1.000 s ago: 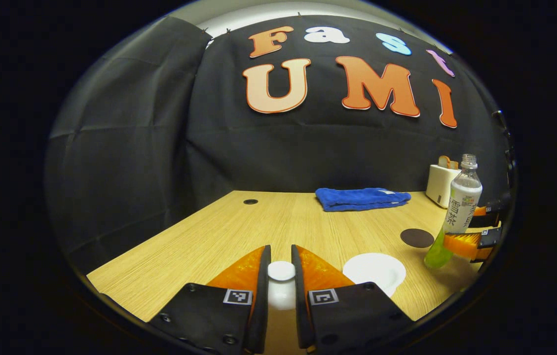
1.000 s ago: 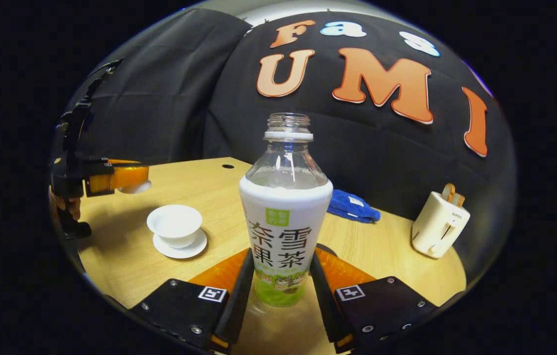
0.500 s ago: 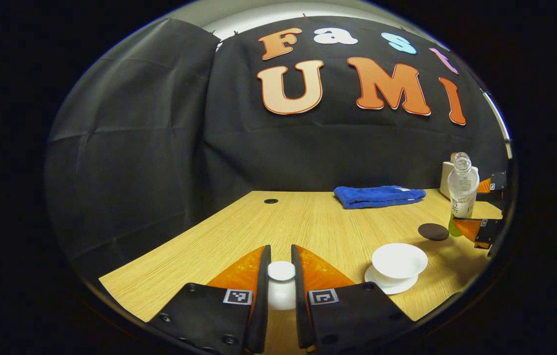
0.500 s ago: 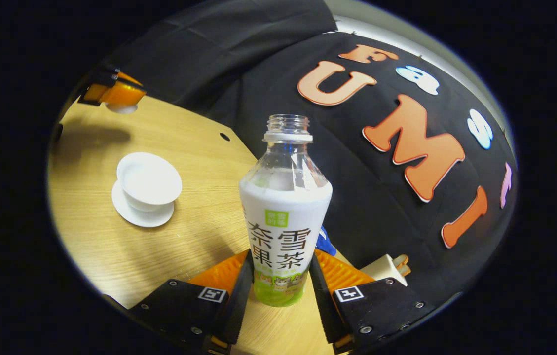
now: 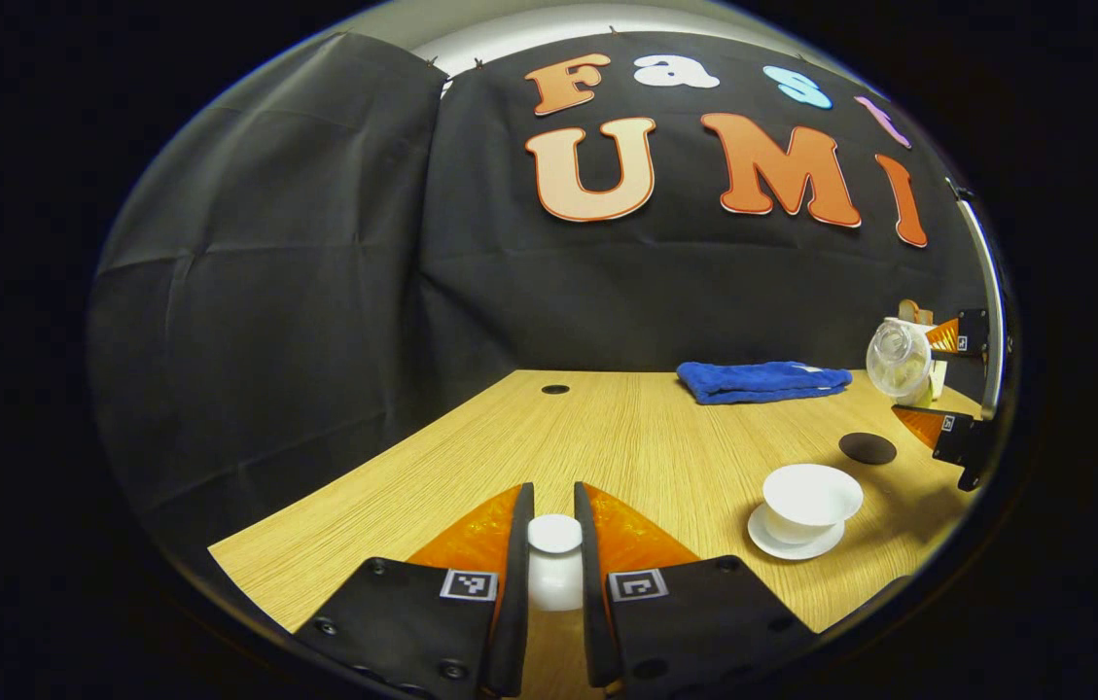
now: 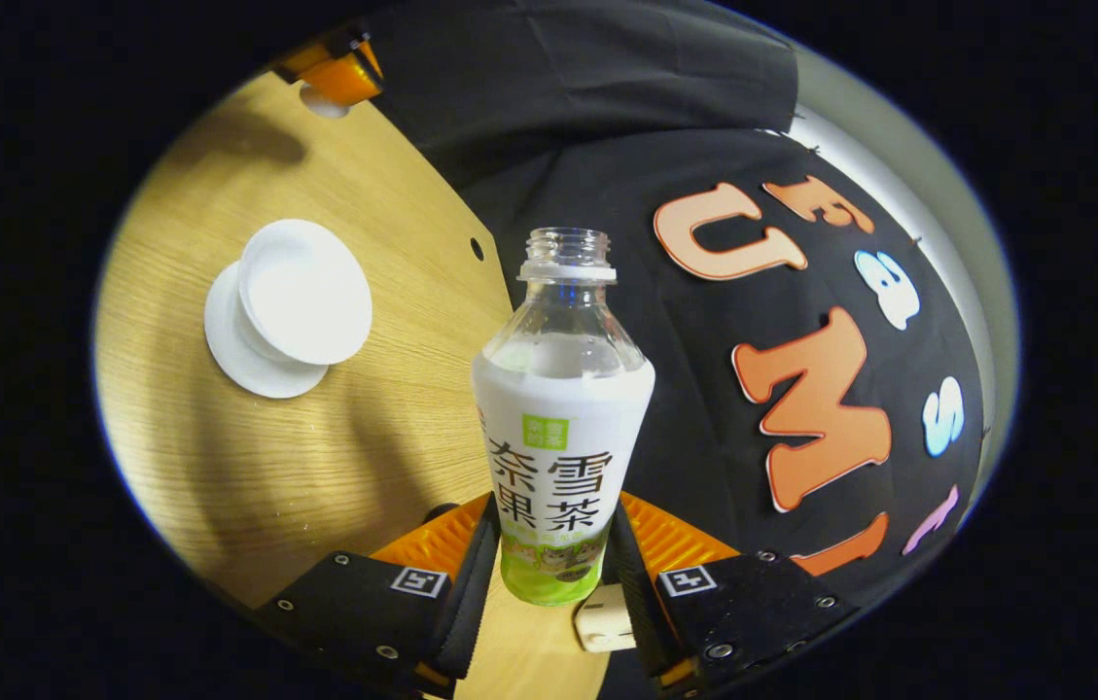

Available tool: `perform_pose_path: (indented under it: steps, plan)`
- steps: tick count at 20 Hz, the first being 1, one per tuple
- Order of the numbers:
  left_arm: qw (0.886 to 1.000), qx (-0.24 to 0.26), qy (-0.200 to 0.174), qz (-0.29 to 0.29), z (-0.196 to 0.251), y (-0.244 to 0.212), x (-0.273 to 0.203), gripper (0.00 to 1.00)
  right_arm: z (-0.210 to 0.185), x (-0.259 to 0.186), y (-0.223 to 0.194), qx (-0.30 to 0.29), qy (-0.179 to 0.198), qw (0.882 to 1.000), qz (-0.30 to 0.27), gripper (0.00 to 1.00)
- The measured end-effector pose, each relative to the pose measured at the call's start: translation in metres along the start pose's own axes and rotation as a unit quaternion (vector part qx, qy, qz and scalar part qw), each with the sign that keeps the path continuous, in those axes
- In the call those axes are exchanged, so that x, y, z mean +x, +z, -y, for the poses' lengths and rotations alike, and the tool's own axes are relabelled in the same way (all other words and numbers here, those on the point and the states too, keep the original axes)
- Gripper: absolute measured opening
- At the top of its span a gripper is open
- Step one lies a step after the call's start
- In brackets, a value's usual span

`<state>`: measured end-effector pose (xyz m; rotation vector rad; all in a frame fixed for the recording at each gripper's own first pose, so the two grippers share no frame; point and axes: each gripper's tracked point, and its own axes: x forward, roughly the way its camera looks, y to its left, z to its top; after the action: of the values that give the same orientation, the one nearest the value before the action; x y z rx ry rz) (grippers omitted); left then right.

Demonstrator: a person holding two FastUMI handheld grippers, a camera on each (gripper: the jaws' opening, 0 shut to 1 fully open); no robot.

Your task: Open the teacup lid with one hand, grasp the water bottle and pour water into the teacup with the other hand; after pouring, place the water bottle on the coaster and then close the teacup lid.

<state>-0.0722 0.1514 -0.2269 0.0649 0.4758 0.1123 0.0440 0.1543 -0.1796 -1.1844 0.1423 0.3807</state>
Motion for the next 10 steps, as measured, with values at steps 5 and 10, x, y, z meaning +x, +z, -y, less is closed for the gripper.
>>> perform_pose_path:
  steps: [5, 10]
  plan:
    - [1.0, -0.006, 0.011, -0.002, -0.015, -0.006, -0.003, 0.28, -0.009, -0.004, 0.003, -0.126, -0.047, 0.991, 0.021, 0.65]
    - [1.0, -0.01, 0.019, -0.006, -0.025, -0.01, -0.008, 0.28, -0.011, -0.008, 0.005, -0.183, -0.048, 0.981, 0.037, 0.65]
